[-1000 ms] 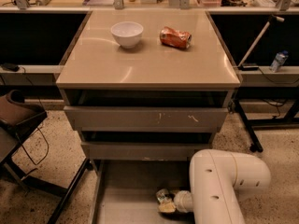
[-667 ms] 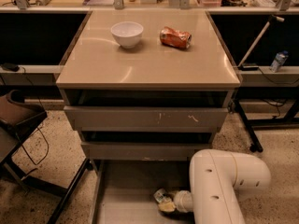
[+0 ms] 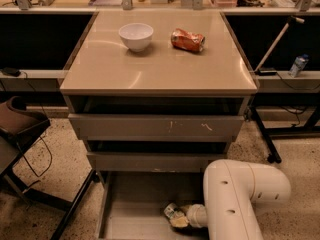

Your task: Pick 7up can from bottom drawer and place on counter

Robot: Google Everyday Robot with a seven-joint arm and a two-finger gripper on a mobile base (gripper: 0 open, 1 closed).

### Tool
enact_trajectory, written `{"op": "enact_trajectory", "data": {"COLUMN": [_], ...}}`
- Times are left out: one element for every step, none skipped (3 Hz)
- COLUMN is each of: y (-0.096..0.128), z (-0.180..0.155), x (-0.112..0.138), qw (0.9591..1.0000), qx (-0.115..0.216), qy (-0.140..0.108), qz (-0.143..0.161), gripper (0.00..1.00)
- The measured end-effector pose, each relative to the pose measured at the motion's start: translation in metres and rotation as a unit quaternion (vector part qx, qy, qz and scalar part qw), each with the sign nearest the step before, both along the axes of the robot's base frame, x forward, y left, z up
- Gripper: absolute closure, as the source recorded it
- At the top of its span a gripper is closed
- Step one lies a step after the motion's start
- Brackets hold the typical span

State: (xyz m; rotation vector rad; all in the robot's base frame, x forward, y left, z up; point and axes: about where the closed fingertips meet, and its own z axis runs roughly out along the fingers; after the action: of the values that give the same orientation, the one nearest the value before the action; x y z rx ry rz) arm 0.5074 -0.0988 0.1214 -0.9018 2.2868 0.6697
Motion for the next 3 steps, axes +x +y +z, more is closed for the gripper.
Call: {"op": "enact_trajectory", "data": {"y": [-0.002, -0.014, -0.025], "z": [0.036, 0.108, 0.183], "x": [-0.004, -0.022, -0.052], "qw": [0.9997, 0.9984, 0.9959], "qx": [-0.007, -0.009, -0.013], "qy": [-0.021, -0.055, -0.088], "qz": [0.01, -0.005, -0.017], "gripper": [1.0, 1.0, 1.0]}}
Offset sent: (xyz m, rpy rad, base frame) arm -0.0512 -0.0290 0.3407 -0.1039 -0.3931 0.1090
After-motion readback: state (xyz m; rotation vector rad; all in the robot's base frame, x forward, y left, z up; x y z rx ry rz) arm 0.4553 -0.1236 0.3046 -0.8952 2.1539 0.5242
